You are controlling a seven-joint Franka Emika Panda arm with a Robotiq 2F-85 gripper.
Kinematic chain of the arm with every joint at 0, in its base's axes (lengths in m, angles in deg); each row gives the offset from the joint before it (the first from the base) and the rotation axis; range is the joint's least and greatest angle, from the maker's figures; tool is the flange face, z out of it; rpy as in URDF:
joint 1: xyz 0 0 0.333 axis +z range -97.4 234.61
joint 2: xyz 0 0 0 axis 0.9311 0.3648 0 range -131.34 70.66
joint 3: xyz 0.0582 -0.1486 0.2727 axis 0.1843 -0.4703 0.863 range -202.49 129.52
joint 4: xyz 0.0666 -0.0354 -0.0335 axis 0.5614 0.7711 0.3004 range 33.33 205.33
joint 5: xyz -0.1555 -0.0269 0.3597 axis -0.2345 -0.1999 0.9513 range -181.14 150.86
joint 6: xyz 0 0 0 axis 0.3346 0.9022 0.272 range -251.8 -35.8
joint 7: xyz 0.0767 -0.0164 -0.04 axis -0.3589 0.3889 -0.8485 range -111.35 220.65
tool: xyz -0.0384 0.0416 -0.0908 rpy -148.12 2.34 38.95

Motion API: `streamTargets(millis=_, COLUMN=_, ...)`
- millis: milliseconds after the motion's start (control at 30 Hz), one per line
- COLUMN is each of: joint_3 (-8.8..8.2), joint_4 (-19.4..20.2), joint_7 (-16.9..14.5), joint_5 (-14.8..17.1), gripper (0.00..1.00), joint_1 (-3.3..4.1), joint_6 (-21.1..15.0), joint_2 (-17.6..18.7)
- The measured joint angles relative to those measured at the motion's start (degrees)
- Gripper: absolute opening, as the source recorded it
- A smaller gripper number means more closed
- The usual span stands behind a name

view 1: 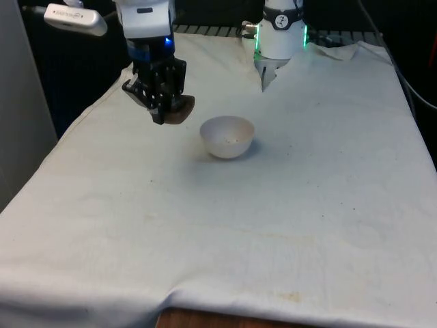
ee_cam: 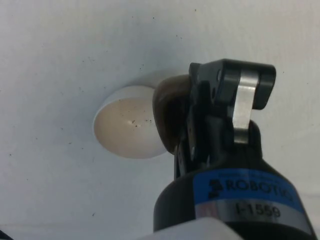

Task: Pour the coffee beans from the cup into the bowl.

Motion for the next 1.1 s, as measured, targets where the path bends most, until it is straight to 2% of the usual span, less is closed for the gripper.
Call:
streamTargets(millis=433, joint_3=0.0, joint_4=4.87, joint_7=1.15, joint_5=-0.11, gripper=0.04, joint_1=0.11, joint_6=-4.53, joint_2=-2.12)
streamTargets(millis=1100, joint_3=-0.52, joint_4=5.27, joint_7=5.84, joint_5=-0.74, gripper=0.04, joint_1=0.11, joint_6=-4.93, joint_2=-3.32)
